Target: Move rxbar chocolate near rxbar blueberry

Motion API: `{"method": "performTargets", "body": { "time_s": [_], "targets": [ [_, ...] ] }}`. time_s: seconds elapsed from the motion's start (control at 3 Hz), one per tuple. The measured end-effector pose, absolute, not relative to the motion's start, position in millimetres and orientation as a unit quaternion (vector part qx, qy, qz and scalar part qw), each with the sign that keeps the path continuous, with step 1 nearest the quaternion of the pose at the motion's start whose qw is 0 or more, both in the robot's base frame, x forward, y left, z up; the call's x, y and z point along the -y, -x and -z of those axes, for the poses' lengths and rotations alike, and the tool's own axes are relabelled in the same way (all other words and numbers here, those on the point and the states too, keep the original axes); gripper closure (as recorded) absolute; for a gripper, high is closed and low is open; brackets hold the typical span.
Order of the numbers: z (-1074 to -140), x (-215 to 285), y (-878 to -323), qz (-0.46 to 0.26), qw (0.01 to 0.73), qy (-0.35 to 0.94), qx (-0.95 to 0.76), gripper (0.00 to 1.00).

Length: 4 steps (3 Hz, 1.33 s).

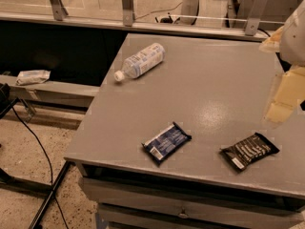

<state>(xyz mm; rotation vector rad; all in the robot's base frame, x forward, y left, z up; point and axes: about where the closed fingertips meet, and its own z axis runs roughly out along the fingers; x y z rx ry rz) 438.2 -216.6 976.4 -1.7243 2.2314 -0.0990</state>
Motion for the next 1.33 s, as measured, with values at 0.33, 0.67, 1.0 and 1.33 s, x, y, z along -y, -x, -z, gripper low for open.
{"method": "performTargets", "body": {
  "time_s": [0.33,0.67,1.0,1.33],
  "targets": [
    [-976.4,216.6,-438.2,0.035,0.159,0.603,-0.781,0.0],
    [-942.9,247.6,-439.0,0.042,0.136,0.627,-0.766,0.0],
    [-908.3,272.2,-437.9,0.047,0.106,0.648,-0.752,0.0],
    [-869.2,281.9,-431.4,0.035,0.076,0.683,-0.726,0.0]
  ]
}}
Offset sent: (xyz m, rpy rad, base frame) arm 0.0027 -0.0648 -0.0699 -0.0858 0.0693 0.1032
